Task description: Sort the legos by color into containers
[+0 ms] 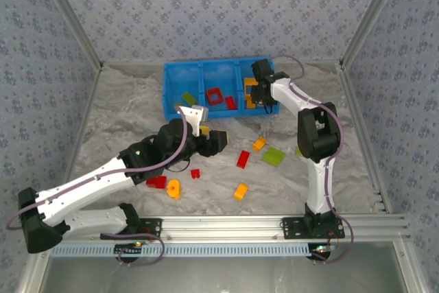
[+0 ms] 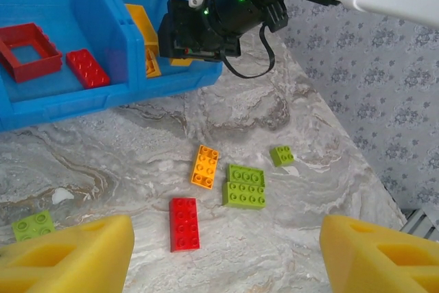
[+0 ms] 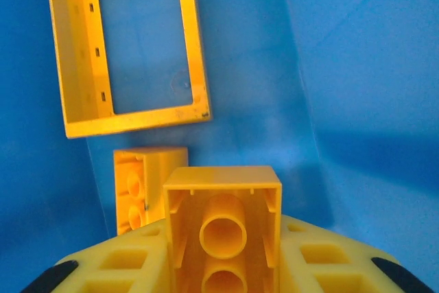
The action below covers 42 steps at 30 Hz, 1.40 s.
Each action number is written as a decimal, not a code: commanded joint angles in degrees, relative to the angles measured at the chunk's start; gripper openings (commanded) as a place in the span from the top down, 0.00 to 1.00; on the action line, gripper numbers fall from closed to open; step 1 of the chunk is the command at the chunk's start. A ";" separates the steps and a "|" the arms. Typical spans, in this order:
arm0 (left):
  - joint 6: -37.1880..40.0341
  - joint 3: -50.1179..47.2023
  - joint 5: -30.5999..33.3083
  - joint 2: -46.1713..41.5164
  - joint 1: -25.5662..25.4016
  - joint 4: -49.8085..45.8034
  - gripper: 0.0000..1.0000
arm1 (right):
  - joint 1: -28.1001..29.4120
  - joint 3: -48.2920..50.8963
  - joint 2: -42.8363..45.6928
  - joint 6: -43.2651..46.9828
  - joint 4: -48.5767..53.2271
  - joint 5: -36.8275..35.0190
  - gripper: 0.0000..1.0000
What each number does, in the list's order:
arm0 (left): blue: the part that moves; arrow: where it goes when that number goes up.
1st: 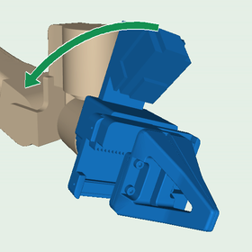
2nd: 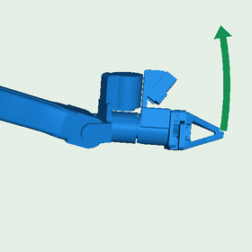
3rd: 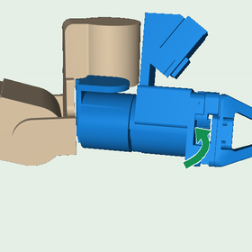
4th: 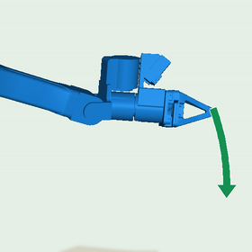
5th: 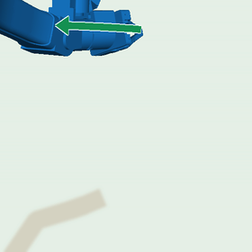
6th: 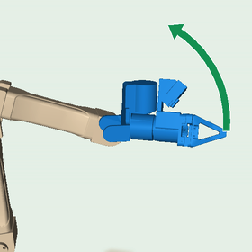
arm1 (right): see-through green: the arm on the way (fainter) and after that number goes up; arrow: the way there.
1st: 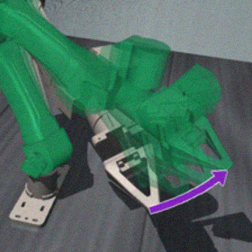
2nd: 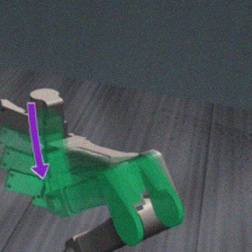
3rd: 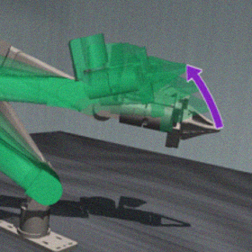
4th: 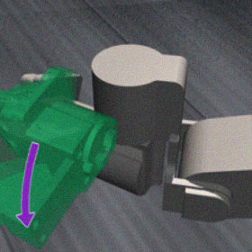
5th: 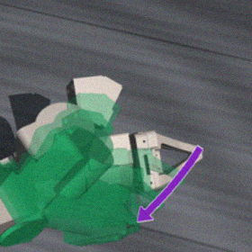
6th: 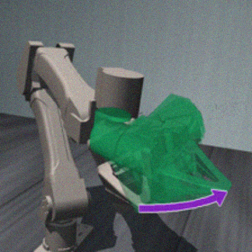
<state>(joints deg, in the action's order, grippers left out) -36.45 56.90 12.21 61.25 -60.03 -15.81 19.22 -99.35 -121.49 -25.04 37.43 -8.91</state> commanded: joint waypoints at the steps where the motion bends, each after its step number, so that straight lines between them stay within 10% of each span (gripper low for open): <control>1: 0.23 1.99 3.21 0.53 -1.28 -2.73 0.28 | -0.15 -3.30 -2.52 1.38 4.72 1.74 0.57; 7: -1.70 0.84 4.77 -0.04 -2.19 -4.47 0.28 | 0.07 -3.13 -1.29 1.36 4.86 1.62 0.42; 19: -6.97 2.32 8.35 1.42 -1.41 -14.89 0.27 | 5.42 5.11 21.29 4.30 0.52 -3.88 0.42; 31: -8.54 3.60 -9.31 22.70 13.87 -17.53 0.26 | 41.66 52.37 66.34 7.07 -20.99 -8.53 0.38; 42: -4.05 8.83 -12.65 39.71 19.22 -14.53 0.32 | 56.52 57.24 70.21 1.03 -17.02 -18.92 0.38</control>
<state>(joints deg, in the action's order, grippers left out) -42.61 63.16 1.19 99.07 -41.15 -31.27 75.40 -41.82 -50.81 -22.09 20.29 -23.46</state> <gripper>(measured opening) 0.691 0.616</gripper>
